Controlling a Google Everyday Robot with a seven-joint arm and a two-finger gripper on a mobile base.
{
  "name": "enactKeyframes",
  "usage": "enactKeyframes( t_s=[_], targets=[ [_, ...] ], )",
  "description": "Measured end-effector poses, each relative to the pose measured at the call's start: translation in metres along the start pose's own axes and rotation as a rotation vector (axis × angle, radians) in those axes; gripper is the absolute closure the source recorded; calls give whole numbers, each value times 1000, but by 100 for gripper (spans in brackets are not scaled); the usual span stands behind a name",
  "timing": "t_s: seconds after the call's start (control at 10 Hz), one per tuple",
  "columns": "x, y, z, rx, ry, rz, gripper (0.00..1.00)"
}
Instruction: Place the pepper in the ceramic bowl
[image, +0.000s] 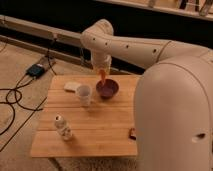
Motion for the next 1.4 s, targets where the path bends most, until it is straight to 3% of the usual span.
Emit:
enactKeyframes(
  t_s=[0.8,1.4],
  targets=[
    [-21,-17,80,18,115,14,100],
    [-10,-18,129,13,215,22,98]
  ],
)
